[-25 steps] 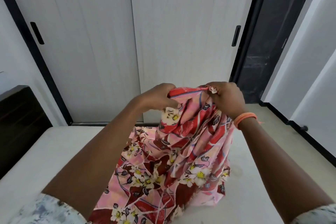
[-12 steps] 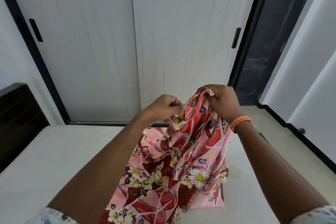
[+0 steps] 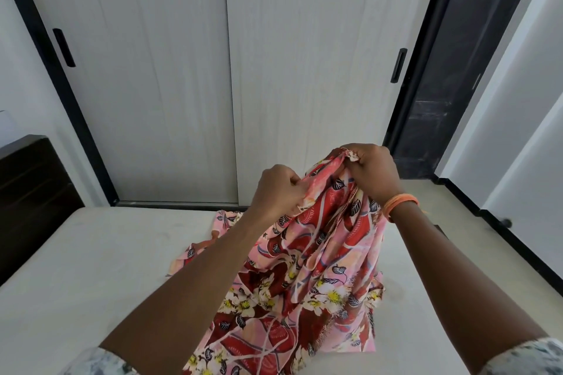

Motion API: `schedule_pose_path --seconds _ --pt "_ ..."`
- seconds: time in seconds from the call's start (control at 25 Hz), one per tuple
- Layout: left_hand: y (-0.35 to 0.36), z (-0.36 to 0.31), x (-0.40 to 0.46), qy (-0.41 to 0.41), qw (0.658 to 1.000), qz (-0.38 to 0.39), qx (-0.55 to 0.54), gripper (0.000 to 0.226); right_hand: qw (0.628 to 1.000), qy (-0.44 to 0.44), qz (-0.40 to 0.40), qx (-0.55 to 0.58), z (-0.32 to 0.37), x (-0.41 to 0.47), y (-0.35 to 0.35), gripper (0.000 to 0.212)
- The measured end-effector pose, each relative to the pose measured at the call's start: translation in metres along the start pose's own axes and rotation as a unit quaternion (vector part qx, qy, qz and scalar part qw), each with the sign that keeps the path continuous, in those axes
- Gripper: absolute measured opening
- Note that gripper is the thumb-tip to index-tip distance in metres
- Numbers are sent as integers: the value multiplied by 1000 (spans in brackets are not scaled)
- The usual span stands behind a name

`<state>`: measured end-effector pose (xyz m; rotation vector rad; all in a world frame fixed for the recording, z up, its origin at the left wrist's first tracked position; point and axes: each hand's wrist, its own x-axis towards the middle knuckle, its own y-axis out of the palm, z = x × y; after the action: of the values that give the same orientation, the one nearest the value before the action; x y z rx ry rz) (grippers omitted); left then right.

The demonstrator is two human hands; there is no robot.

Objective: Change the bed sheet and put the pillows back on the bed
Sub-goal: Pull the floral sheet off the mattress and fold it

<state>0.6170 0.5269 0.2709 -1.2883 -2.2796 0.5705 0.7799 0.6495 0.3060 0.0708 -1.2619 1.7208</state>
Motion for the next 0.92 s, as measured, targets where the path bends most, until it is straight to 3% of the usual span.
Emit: schedule_pose_path --seconds 0.16,0.32,0.48,0.56,0.64,0.72,0.84,0.92 --pt "-21 6 8 -51 991 97 82 7 997 2 37 -73 -11 -6 4 29" --pt "-32 6 8 -42 964 71 254 11 984 -23 47 -169 -18 -13 16 34" --pt "-40 12 8 -82 982 63 156 3 983 -31 62 -172 -27 -13 26 36" --pt "-46 16 7 -91 991 6 95 8 983 -30 72 -167 -33 -12 30 35" --pt "-55 26 9 -54 982 -104 145 13 984 -18 78 -158 -42 -13 30 33" --pt "-60 33 10 -23 972 -153 176 12 992 -20 46 -115 -44 -13 29 30" --pt "-44 27 11 -53 996 -75 23 13 991 -102 9 -83 -27 -4 32 29" --pt "-28 22 15 -68 998 -4 0 23 989 -134 -2 -67 -17 2 33 34"
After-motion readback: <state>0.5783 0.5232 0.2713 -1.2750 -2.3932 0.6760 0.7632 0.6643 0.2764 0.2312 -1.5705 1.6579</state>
